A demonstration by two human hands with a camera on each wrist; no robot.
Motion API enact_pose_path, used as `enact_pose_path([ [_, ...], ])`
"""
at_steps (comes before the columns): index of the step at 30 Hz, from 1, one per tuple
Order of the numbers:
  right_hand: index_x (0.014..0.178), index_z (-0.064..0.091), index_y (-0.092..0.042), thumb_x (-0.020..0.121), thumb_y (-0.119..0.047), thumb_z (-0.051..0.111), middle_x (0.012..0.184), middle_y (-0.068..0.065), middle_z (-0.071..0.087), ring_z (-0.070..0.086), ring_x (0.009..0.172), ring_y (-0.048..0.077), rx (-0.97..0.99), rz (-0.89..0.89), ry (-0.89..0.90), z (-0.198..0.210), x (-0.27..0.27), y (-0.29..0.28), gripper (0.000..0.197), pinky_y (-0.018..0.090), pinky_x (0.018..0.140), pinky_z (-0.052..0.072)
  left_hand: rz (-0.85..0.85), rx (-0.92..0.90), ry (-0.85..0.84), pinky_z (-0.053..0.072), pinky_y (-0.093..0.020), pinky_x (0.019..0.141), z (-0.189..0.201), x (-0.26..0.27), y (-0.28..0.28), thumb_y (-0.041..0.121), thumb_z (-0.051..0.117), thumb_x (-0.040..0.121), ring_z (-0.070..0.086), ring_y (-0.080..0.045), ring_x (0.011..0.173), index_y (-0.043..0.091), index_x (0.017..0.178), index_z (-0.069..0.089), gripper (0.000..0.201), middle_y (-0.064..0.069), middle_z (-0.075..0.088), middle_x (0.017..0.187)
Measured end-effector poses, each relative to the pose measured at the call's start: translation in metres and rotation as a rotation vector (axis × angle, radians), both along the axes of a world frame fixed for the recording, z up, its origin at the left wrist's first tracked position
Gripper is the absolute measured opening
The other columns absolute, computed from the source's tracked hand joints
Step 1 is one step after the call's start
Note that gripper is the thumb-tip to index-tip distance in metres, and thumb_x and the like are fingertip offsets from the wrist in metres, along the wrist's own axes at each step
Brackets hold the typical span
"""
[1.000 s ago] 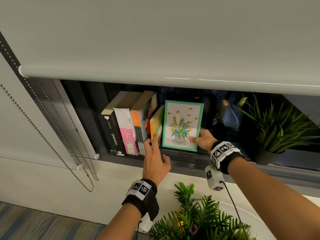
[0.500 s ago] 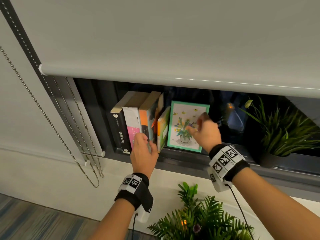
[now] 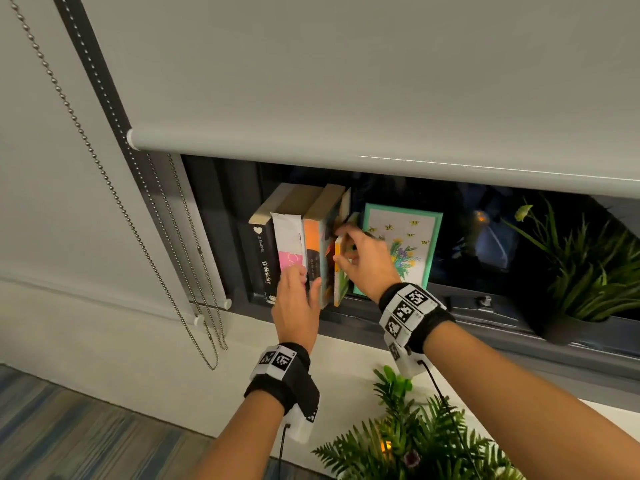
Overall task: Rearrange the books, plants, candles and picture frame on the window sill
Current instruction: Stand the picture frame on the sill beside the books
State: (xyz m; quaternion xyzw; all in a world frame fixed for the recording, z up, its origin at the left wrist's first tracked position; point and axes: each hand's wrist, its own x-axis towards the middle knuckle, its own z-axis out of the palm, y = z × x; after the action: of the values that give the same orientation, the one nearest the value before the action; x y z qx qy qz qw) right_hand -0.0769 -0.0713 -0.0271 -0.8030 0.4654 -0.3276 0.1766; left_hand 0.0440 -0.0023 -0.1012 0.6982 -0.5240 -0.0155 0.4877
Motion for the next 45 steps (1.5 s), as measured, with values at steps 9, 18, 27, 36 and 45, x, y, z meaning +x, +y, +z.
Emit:
enact_pose_path([
  [9, 0.129, 0.043, -0.027, 0.085, -0.004, 0.063, 0.113, 0.002, 0.06, 0.065, 0.089, 0.016, 0.133, 0.037, -0.088, -0.001, -0.009, 0.002, 0.053, 0.033, 0.084, 0.057, -0.062, -0.049, -0.048, 0.047, -0.029, 0.053, -0.005, -0.017, 0.001, 0.031, 0.067, 0.087, 0.053, -0.014, 0.066, 0.014, 0.089, 0.053, 0.023, 0.003, 0.054, 0.078],
  [18, 0.102, 0.051, -0.008, 0.078, 0.002, 0.064, 0.107, 0.014, 0.053, 0.062, 0.077, 0.029, -0.069, -0.348, -0.118, -0.009, -0.09, -0.013, 0.029, 0.03, 0.065, 0.048, -0.286, 0.065, -0.081, 0.05, -0.029, 0.053, -0.021, -0.024, -0.004, 0.028, 0.064, 0.09, 0.054, -0.011, 0.057, 0.014, 0.079, 0.058, 0.019, 0.004, 0.058, 0.069],
  [27, 0.125, 0.039, -0.002, 0.087, -0.011, 0.064, 0.125, 0.022, 0.055, 0.054, 0.116, 0.038, 0.346, -0.455, -0.115, -0.036, -0.119, -0.023, 0.047, 0.041, 0.095, 0.046, -0.497, 0.304, 0.005, 0.055, -0.036, 0.091, -0.031, -0.045, -0.013, 0.011, 0.057, 0.092, 0.056, -0.018, 0.116, 0.013, 0.136, 0.046, 0.046, -0.002, 0.03, 0.152],
  [36, 0.124, 0.05, -0.001, 0.096, -0.011, 0.049, 0.129, 0.02, 0.056, 0.052, 0.119, 0.038, 0.45, -0.391, -0.056, -0.051, -0.113, -0.034, 0.029, 0.044, 0.101, 0.045, -0.586, 0.49, 0.044, 0.047, -0.042, 0.102, -0.042, -0.05, -0.028, 0.012, 0.057, 0.091, 0.036, -0.026, 0.137, 0.016, 0.146, 0.025, 0.065, 0.003, 0.011, 0.157],
  [45, 0.126, 0.046, 0.0, 0.097, -0.007, 0.045, 0.131, 0.02, 0.054, 0.051, 0.121, 0.036, 0.474, -0.368, -0.066, -0.051, -0.107, -0.033, 0.03, 0.038, 0.099, 0.044, -0.574, 0.453, 0.107, 0.05, -0.029, 0.097, -0.044, -0.053, -0.02, 0.004, 0.055, 0.09, 0.047, -0.022, 0.124, 0.014, 0.151, 0.014, 0.074, 0.001, 0.01, 0.155],
])
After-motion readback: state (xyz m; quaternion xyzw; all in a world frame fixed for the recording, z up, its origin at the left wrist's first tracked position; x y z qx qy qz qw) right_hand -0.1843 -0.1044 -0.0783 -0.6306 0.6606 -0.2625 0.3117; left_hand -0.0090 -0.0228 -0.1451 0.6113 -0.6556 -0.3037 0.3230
